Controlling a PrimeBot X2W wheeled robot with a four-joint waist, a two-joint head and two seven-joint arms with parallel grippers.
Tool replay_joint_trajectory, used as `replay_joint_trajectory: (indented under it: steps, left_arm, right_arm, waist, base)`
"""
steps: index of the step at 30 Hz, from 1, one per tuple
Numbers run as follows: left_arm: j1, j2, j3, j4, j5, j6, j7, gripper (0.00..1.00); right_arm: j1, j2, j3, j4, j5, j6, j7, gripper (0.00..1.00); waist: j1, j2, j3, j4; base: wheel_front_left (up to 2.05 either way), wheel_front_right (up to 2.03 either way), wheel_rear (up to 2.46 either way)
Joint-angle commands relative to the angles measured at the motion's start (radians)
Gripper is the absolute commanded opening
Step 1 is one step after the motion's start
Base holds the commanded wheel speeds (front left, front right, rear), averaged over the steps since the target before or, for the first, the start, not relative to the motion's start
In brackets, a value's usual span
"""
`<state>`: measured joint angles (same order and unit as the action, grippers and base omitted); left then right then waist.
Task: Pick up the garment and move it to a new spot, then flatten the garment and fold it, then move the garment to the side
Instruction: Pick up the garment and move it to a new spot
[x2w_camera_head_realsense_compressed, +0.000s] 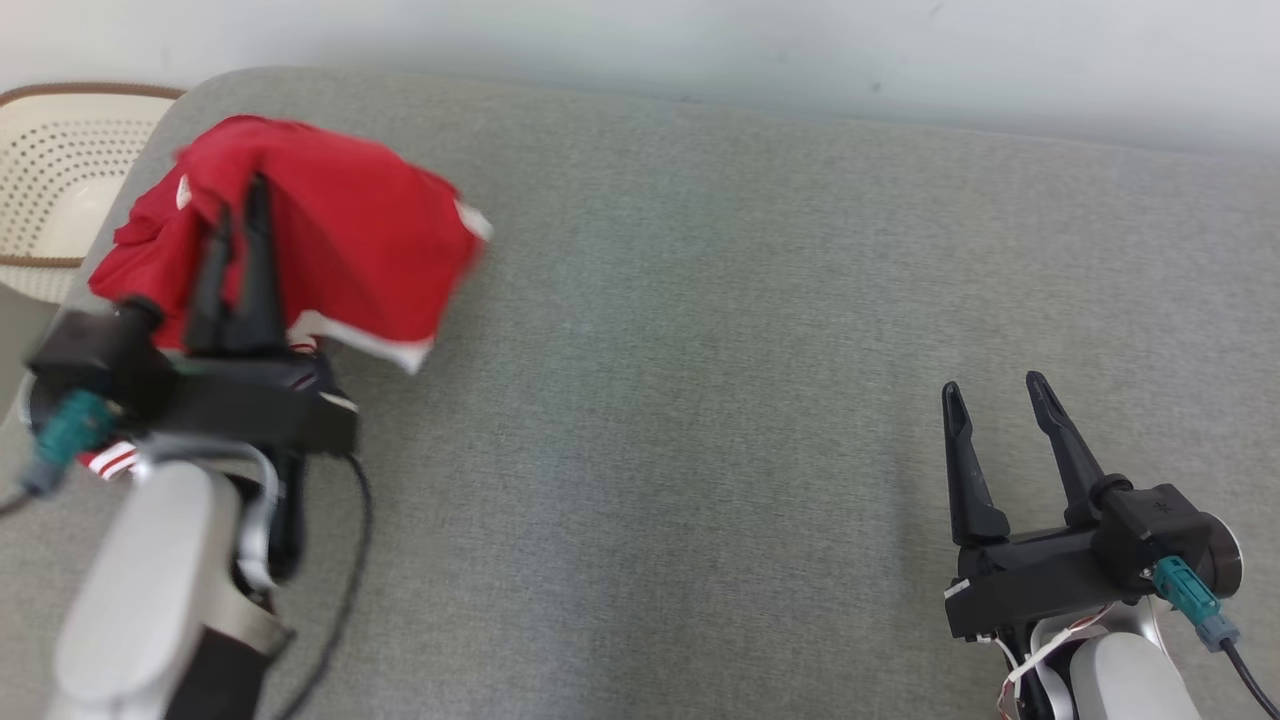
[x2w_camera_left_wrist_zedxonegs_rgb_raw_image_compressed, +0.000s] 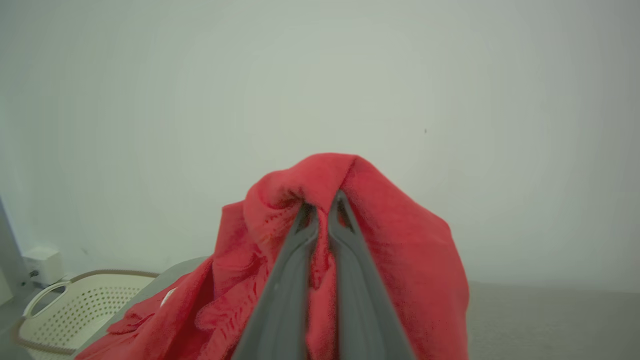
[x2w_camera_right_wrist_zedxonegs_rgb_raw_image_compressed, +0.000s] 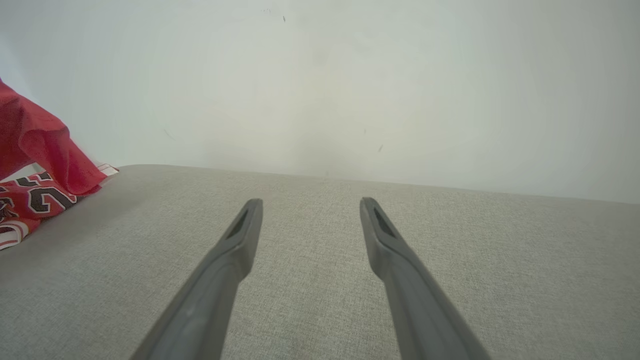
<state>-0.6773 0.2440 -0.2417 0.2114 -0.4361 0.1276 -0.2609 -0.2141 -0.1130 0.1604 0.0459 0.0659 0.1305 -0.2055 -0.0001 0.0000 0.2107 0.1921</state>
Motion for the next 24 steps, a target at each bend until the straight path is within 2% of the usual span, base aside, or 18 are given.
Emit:
replay_joint_trajectory:
  steps: [1,7,9,16,17,24]
  left_arm:
    - [0.017,0.0,-0.002,-0.01,0.01,0.002,-0.007,0.0]
    - [0.081,-0.054,-0.094,-0.123,0.036,0.002,0.007,0.0]
    - [0.08,-0.073,-0.127,-0.14,0.033,-0.011,0.016,0.0]
    - [0.042,-0.123,-0.229,-0.2,0.056,-0.047,0.03,0.0]
    - [0.036,-0.134,-0.256,-0.209,0.055,-0.055,0.036,0.0]
    - [0.083,-0.14,-0.334,-0.127,0.052,-0.083,0.053,0.0]
  right_arm:
    - [0.007,0.004,0.001,-0.001,-0.005,0.0,-0.007,1.0]
    - [0.003,0.014,-0.019,-0.004,-0.01,0.0,-0.01,1.0]
    - [-0.004,0.017,-0.022,-0.002,-0.01,0.0,-0.012,1.0]
    - [-0.006,0.034,-0.044,-0.002,-0.008,0.0,-0.023,1.0]
    - [0.0,0.038,-0.058,-0.005,-0.006,0.0,-0.026,1.0]
    - [0.028,0.052,-0.106,-0.007,0.0,0.0,-0.036,1.0]
  waist:
    - [0.0001,0.0,-0.005,-0.013]
    - [0.0001,0.0,-0.005,-0.072]
    - [0.0001,0.0,-0.005,-0.102]
    - [0.0001,0.0,0.0,-0.236]
    - [0.0001,0.0,0.009,-0.273]
    - [0.0001,0.0,0.05,-0.353]
  base:
    - [0.0,0.0,0.0]
    - [0.0,0.0,0.0]
    - [0.0,0.0,0.0]
    - [0.0,0.0,0.0]
    - [0.0,0.0,0.0]
    - [0.0,0.0,0.0]
